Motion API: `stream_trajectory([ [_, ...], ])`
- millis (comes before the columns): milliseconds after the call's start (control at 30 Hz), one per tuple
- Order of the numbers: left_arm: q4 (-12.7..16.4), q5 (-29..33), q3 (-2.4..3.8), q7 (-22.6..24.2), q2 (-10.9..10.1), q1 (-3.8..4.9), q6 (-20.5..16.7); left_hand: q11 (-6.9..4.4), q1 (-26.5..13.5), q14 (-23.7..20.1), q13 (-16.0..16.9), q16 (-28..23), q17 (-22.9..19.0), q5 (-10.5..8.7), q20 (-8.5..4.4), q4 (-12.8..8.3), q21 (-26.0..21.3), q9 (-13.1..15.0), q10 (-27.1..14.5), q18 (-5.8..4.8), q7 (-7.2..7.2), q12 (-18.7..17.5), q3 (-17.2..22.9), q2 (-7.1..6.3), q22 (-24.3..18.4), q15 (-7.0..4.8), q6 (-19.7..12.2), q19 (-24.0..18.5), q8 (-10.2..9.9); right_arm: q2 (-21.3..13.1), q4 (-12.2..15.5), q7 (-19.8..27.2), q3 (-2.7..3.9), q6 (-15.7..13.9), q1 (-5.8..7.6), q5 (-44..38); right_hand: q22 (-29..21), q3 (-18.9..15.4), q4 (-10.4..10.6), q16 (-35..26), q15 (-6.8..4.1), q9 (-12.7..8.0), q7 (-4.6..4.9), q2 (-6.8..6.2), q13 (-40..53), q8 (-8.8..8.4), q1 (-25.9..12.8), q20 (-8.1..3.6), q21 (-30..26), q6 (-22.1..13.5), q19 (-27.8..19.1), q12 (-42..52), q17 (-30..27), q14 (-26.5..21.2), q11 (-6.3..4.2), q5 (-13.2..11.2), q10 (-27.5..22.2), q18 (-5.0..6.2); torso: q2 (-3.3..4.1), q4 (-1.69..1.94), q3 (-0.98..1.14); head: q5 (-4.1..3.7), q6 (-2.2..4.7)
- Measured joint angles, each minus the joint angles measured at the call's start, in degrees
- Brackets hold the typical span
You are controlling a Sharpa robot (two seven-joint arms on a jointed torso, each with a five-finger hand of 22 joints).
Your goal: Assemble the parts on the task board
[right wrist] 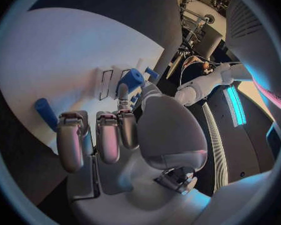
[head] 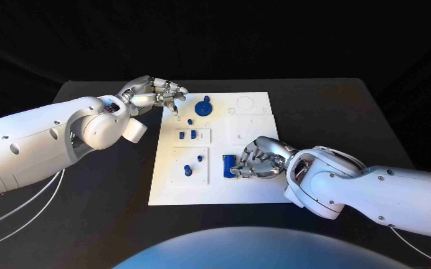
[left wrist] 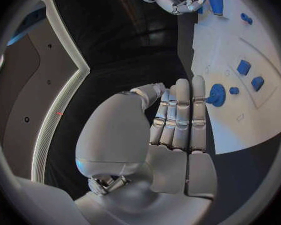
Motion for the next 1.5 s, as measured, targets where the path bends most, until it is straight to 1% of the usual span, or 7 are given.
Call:
stream_trajectory([
  [200, -0.1, 0.0, 0.00, 0.0, 0.0, 0.00, 0.0, 0.00, 0.0, 0.0, 0.0, 0.0, 0.0, 0.00, 0.00, 0.0, 0.0, 0.0, 0.0, 0.00, 0.00, 0.0, 0.0, 0.00, 0.0, 0.00, 0.0, 0.0, 0.0, -0.6, 0.1, 0.6, 0.00, 0.9, 0.01, 0.7, 0.0, 0.0, 0.0, 0.0, -0.13, 0.0, 0.00, -0.60, 0.0, 0.21, 0.6, 0.00, 0.0, 0.0, 0.0, 0.0, 0.0, 0.1, -0.16, 0.0, -0.2, 0.00, 0.00, 0.03, -0.01, 0.01, 0.00],
  [533, -0.1, 0.0, 0.00, 0.0, 0.1, 0.00, 0.0, 0.00, 0.0, 0.0, 0.0, 0.0, 0.1, 0.00, 0.00, 0.2, -0.2, 0.2, 0.0, 0.00, -0.21, 0.0, 0.2, 0.00, -0.1, 0.00, -0.2, 0.0, 0.0, -0.2, -0.8, 0.8, 0.00, 1.7, 0.01, 0.9, 0.0, 0.4, 0.0, 0.0, -0.21, 0.0, 0.00, -0.67, 0.0, 0.21, 1.1, 0.00, 0.0, 0.0, 0.0, 0.0, 0.0, 0.2, -0.17, 0.0, -0.2, 0.00, 0.04, 0.12, -0.05, -0.03, 0.00],
  [767, -0.2, 0.0, -0.01, -0.1, 0.1, 0.00, 0.0, 0.00, 0.0, 0.0, 0.0, 0.0, 0.1, 0.00, 0.00, 0.2, -0.2, 0.2, 0.0, -0.01, -0.21, 0.0, 0.2, 0.00, -0.1, 0.00, -0.2, 0.0, 0.0, 0.5, -1.7, 0.5, -0.01, 1.5, 0.01, 0.4, 0.0, 1.8, 0.1, 0.0, -0.21, 0.0, -0.17, 0.10, 0.0, 0.21, 2.6, 0.00, 0.0, 0.2, 0.0, 0.0, 0.0, 0.2, -0.38, 0.0, 0.0, 0.00, 0.07, 0.14, -0.07, -0.03, 0.00],
  [1133, -0.2, 0.0, -0.01, -0.2, 0.1, 0.00, 0.0, 0.00, 0.0, 0.0, 0.0, 0.0, 0.1, 0.00, 0.00, 0.2, -0.2, 0.2, 0.0, 0.00, -0.21, 0.0, 0.2, 0.00, -0.1, 0.00, -0.2, 0.0, 0.0, 0.3, -1.9, 0.3, -0.04, 0.9, -0.03, -0.2, 0.0, 2.0, 0.3, 0.0, -0.21, 0.0, -0.17, 0.09, 0.0, 0.21, 2.6, 0.01, 0.2, 0.2, 0.0, 0.2, 0.0, 0.2, -0.38, -0.1, 0.0, 0.01, 0.04, 0.02, -0.08, 0.09, 0.00],
  [1300, -0.2, 0.0, -0.01, -0.3, 0.1, 0.00, 0.1, 0.00, 0.0, 0.0, 0.0, 0.0, 0.1, 0.00, 0.00, 0.2, -0.2, 0.2, 0.0, 0.00, -0.21, 0.0, 0.2, 0.00, -0.1, 0.00, -0.2, 0.0, 0.0, 0.2, -1.8, 0.5, -0.04, 0.9, -0.03, -0.1, 0.0, 2.0, 0.3, 0.0, -0.20, 0.0, -0.17, 0.09, 0.0, 0.21, 2.6, 0.01, 0.2, 0.2, 0.0, 0.2, 0.0, 0.2, -0.38, -0.1, 0.0, 0.00, 0.03, 0.02, -0.06, -0.02, 0.00],
  [1367, -0.2, 0.0, -0.01, -0.3, 0.1, 0.00, 0.1, 0.00, 0.0, 0.0, 0.0, 0.0, 0.1, 0.00, 0.00, 0.2, -0.2, 0.2, 0.0, 0.00, -0.21, 0.0, 0.2, 0.00, -0.1, 0.00, -0.2, 0.0, 0.0, 0.2, -1.8, 0.6, -0.04, 0.8, -0.02, -0.1, 0.0, 2.0, 0.3, 0.0, -0.20, 0.0, -0.17, -0.87, 0.0, 0.21, 2.6, 0.01, 0.2, 0.2, 0.0, 0.2, 0.0, 0.2, -0.38, -0.1, 0.0, 0.01, 0.03, 0.03, -0.05, -0.04, 0.00],
  [1500, -0.2, 0.0, 0.00, -0.3, 0.1, 0.00, 0.1, 0.00, 0.0, 0.0, 0.0, 0.0, 0.2, 0.00, 0.00, 0.2, -0.2, 0.3, 0.0, 0.00, -0.21, 0.0, 0.2, 0.00, -0.1, 0.00, -0.2, 0.0, -0.2, -0.2, -1.7, 0.7, -0.02, 0.6, 0.00, 0.0, 0.0, 2.0, 0.3, 0.0, -0.20, 0.0, -0.17, -1.90, 0.0, 0.21, 2.6, 0.01, 0.2, 0.2, 0.0, 0.2, 0.0, 0.2, -0.38, 0.0, 0.0, 0.00, 0.04, 0.03, -0.06, -0.09, 0.00],
])
